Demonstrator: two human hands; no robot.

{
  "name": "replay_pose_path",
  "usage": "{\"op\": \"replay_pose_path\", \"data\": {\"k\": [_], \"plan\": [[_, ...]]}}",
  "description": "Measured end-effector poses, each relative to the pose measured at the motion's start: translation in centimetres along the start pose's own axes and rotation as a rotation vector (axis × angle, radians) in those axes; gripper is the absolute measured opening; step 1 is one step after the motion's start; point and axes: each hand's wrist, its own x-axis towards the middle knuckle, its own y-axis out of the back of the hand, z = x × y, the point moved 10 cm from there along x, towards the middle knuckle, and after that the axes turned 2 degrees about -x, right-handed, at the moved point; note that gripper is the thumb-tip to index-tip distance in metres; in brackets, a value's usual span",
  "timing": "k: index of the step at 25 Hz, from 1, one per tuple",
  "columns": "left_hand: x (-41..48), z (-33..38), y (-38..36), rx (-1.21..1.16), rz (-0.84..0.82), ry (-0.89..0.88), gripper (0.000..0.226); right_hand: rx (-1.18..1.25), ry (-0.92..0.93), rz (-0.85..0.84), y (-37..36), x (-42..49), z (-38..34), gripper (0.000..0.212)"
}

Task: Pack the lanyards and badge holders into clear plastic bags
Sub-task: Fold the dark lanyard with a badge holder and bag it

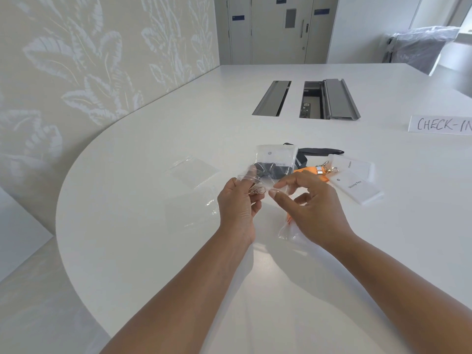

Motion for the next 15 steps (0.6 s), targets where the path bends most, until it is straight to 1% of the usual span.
{"op": "replay_pose_path", "data": {"k": [1,3,5,6,9,15], "plan": [[0.0,0.2,0.0,0.033,0.007,-0.032,0.020,-0.105,0.040,0.048,0.3,-0.1,-0.3,0.009],[-0.2,0.7,-0.2,0.126,0.002,-0.112,0.019,-0.316,0.203,0.112,0.7,-0.2,-1.8,0.016],[-0.6,0.9,-0.6,0.203,-0.017,-0.169,0.018,-0.377,0.378,0.087,0.2,-0.6,-2.9,0.020],[-0.7,0.8,-0.8,0.225,-0.022,-0.182,0.016,-0.372,0.420,0.074,0.0,-0.7,-3.0,0.022],[-0.8,0.5,-1.0,0.269,-0.041,-0.207,0.015,-0.359,0.436,0.115,0.5,-0.5,-3.0,0.027],[-1.2,0.9,-2.3,0.159,-0.152,-0.201,0.019,-0.331,0.484,0.202,1.5,-1.1,-3.2,0.017]]}}
